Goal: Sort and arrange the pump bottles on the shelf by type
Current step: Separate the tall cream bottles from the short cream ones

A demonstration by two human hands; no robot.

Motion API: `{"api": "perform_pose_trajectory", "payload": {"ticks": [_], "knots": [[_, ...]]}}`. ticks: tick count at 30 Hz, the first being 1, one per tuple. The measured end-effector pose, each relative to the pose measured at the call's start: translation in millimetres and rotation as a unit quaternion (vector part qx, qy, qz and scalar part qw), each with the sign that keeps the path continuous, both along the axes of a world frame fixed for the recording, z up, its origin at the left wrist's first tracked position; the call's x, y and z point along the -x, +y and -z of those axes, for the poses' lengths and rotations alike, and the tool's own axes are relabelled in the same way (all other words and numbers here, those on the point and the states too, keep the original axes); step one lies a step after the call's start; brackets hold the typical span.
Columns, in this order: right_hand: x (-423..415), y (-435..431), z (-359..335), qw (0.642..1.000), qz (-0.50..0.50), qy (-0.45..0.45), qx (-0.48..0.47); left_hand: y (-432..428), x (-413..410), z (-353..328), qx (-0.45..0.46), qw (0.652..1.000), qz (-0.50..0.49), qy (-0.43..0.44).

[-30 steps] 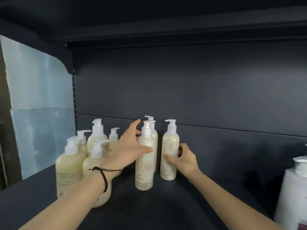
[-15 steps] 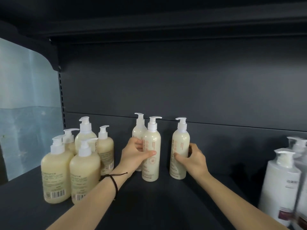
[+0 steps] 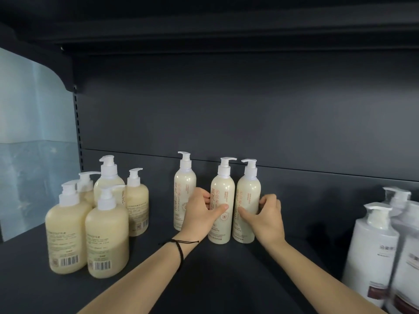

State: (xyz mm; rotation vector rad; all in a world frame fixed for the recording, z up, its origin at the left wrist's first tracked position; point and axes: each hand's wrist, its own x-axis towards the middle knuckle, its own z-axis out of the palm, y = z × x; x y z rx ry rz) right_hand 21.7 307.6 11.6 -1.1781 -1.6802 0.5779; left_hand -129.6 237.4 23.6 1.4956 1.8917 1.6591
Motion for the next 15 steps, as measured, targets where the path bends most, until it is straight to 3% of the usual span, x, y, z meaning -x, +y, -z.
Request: {"api": "perform_pose_trajectory", "payload": {"ticks": [2,4,6,8,11,15], "knots": [[3,-8,-1,0.999,0.006,-0.027,-0.038,-9,8,1,0.026,0.998,0.002,0.063],[7,-18,-3,0.997,-0.012,-0.041,-0.059,-26,20,0,0.065,0.976,-0.026,0.205],[11,-28,-4,0.994,-0.026,-0.073,-0.081,-48,30,-3,0.097,0.921,-0.069,0.371],[17,-39,-3,0.989,-0.052,-0.104,-0.094,-70,37,-5,0.102,0.865,-0.093,0.483],[32,-60,0,0.973,-0.131,-0.161,-0.102,-97,43,-3,0.107,0.837,-0.095,0.528],[58,-87,4,0.946,-0.211,-0.220,-0.114,-135,50,-2,0.087,0.846,-0.084,0.520]]}}
